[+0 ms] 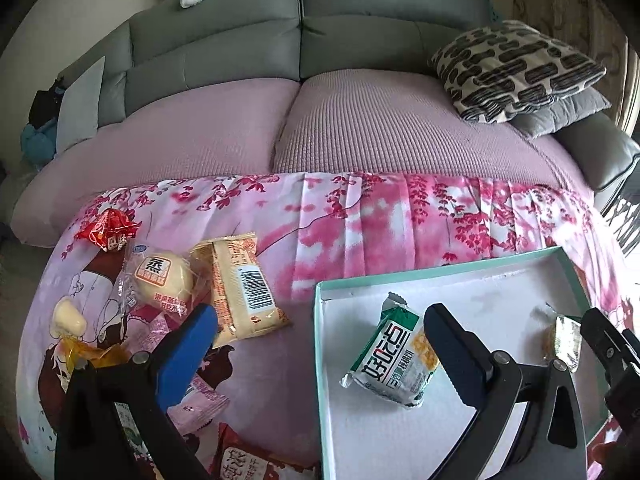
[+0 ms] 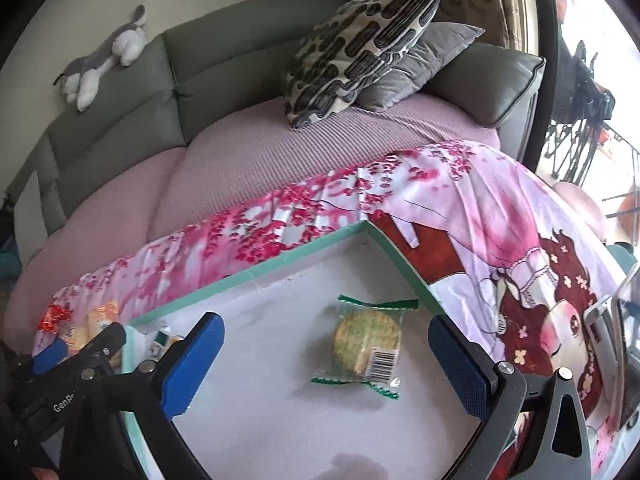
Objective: Organize snacks
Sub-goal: 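Move both open tools back toward the snack pile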
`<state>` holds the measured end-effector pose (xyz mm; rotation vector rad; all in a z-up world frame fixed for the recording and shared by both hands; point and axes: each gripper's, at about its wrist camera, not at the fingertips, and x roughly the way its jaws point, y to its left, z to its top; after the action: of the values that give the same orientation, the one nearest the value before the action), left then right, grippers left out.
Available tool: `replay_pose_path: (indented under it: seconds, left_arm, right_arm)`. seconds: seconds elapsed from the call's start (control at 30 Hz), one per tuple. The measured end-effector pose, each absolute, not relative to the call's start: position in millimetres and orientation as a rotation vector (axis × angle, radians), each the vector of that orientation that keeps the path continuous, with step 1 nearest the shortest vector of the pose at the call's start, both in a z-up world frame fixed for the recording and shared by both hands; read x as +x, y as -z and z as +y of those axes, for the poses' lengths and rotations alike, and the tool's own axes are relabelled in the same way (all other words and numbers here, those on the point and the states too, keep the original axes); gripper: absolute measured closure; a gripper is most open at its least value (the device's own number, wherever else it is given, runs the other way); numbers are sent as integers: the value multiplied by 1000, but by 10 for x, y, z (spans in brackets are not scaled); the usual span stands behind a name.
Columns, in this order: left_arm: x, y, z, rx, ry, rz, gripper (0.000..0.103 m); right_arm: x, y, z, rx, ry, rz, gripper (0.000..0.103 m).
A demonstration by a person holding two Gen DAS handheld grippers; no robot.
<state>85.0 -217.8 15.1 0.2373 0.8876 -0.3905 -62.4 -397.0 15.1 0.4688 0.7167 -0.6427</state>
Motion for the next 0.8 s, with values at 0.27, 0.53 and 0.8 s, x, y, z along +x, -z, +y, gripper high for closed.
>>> replay_pose_path:
  seconds: [0.27,0.53,0.8]
  left_arm:
    - [856,-264,-1792,187,337,852,0]
    - [861,-420,-1171,112,221,800,0]
    - [807,-497,-424,97,56,795,0]
  right_arm:
    - [-608,-230,-3807,453,604,708,0]
    - [-464,-301,-3402,400,507,708,0]
    - [-229,-235,-2927,381,364,757,0]
